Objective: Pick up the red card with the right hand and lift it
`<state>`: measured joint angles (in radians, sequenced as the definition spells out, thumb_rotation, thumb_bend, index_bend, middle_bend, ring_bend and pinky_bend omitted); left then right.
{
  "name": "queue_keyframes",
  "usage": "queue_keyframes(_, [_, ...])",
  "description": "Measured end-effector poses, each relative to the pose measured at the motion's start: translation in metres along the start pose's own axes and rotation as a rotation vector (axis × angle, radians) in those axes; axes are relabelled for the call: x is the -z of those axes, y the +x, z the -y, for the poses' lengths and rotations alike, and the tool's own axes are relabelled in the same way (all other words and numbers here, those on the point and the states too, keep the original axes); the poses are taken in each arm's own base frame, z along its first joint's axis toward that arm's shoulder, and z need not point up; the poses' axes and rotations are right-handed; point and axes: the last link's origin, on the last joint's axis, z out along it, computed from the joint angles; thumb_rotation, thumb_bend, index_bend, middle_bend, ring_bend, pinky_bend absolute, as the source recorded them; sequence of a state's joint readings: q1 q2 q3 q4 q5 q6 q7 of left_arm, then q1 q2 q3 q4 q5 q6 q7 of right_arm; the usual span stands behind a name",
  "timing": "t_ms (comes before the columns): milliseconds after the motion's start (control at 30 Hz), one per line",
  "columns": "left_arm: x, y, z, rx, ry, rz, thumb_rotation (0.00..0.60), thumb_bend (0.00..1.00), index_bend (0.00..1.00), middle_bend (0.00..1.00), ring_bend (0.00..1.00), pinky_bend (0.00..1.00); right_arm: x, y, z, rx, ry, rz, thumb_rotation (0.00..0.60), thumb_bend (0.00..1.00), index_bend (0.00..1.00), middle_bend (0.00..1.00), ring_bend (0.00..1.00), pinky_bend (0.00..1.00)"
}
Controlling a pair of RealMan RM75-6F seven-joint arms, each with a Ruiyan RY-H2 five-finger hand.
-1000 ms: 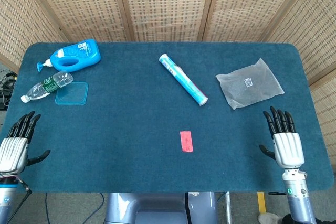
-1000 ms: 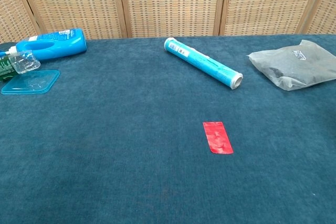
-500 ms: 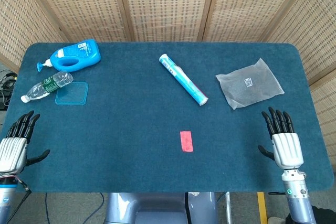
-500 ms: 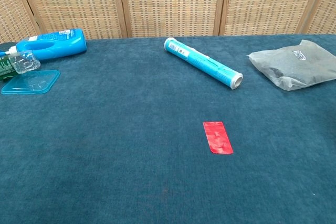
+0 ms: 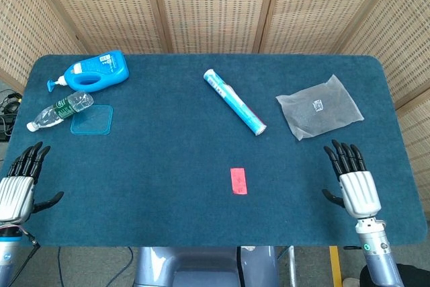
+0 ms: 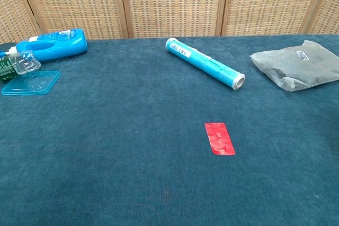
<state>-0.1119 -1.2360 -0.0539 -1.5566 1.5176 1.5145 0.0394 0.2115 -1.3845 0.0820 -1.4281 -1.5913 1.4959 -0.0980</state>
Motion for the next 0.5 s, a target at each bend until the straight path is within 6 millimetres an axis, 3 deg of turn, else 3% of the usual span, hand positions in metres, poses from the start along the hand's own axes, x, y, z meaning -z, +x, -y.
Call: queue_keyframes(500, [-0.001, -0.004, -0.002, -0.013, -0.003, 0.008, 0.600, 0.19, 0.00, 0.00, 0.00, 0.10, -0.023, -0.022, 0.028, -0.128, 0.154, 0.139, 0.600, 0.09, 0.00, 0.00, 0.00, 0.00])
